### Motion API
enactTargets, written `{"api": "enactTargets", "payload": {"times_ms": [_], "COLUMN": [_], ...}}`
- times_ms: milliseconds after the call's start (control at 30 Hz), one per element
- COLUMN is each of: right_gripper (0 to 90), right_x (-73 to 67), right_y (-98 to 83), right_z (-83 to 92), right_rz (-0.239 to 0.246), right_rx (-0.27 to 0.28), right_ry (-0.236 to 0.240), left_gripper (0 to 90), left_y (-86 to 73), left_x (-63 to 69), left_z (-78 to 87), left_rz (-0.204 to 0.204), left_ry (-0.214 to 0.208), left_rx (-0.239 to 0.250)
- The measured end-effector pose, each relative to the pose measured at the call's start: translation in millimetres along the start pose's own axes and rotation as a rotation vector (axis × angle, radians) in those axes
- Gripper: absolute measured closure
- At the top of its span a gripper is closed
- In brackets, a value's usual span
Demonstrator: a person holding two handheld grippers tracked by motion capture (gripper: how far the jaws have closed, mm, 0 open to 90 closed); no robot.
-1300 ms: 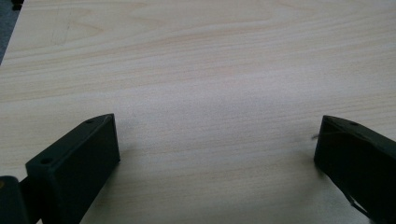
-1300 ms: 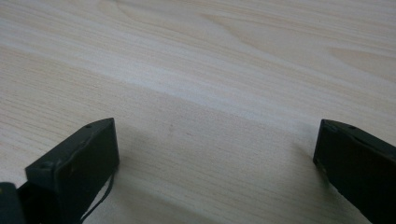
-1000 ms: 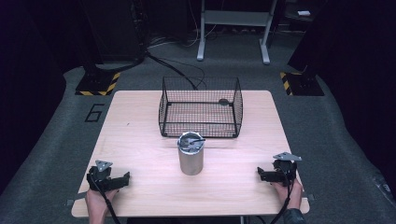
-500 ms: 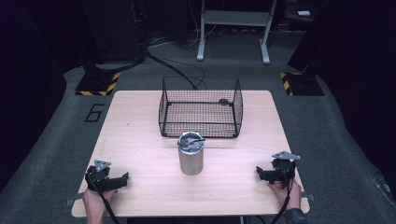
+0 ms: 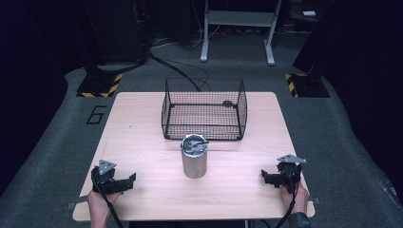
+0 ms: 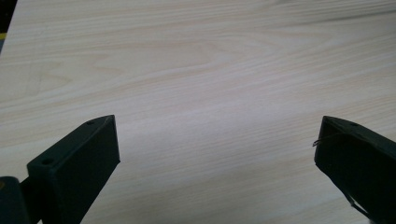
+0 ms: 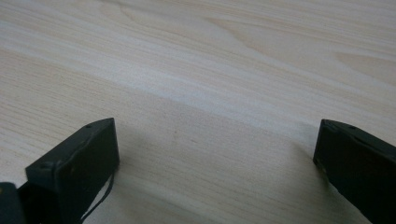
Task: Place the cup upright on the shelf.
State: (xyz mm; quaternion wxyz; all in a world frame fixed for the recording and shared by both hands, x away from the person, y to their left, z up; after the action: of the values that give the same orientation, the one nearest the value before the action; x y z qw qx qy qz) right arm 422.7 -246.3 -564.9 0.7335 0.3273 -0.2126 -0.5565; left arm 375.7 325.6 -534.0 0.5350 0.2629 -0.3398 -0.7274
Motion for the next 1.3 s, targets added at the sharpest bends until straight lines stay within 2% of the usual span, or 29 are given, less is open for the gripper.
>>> {"api": "enactTargets", "payload": {"times_ms": [67,133,233,300,333,400,433,533,1000,1133,1300], "right_gripper": [0.0,0.0,0.0,0.0,0.0,0.0,0.0,0.0,0.0,0.0,0.0], "right_x": [0.0,0.0,0.0,0.1,0.1,-0.1,-0.1,0.1,0.2,0.3,0.3], "right_y": [0.0,0.0,0.0,0.0,0.1,0.3,0.3,0.0,0.7,0.8,0.9], "right_z": [-0.1,-0.1,-0.1,-0.1,-0.2,-0.4,-0.3,-0.1,-0.8,-0.9,-0.9], "right_rz": [0.000,0.000,0.000,0.000,0.000,-0.003,-0.003,0.000,-0.001,0.000,0.000], "right_rx": [0.002,0.001,0.002,0.001,0.002,0.002,0.000,-0.003,0.003,0.004,0.003], "right_ry": [-0.001,0.000,-0.001,-0.001,-0.001,0.000,0.002,0.002,0.001,0.001,0.002], "left_gripper": [0.1,0.1,0.1,0.1,0.1,0.1,0.1,0.1,0.1,0.0,0.0], "left_y": [5.3,7.4,13.9,15.3,17.9,19.3,21.7,25.4,42.6,49.3,54.0], "left_x": [7.6,10.4,21.3,24.2,29.5,32.3,37.1,43.6,79.1,92.9,105.5], "left_z": [1.9,1.5,3.3,3.9,4.4,4.1,4.9,5.9,9.5,10.2,7.9], "left_rz": [-0.013,-0.013,-0.028,-0.038,-0.049,-0.050,-0.056,-0.065,-0.119,-0.142,-0.156], "left_ry": [-0.030,-0.031,-0.072,-0.081,-0.099,-0.105,-0.125,-0.148,-0.234,-0.273,-0.294], "left_rx": [0.005,0.024,0.033,0.032,0.038,0.048,0.050,0.059,0.102,0.111,0.126]}}
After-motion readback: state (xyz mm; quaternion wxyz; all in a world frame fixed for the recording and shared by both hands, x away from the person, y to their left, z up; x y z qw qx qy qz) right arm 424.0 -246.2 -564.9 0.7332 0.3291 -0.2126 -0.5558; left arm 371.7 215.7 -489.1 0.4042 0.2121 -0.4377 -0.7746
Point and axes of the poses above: each handheld gripper's, and its own axes: z roughly backward along the jaws, y roughly out of its top, x roughly to its right, the point moved 5 cm from there along -z, roughly forward along the jaws, and after that the axes turned 4 degrees about -z, right-handed, at the moved point
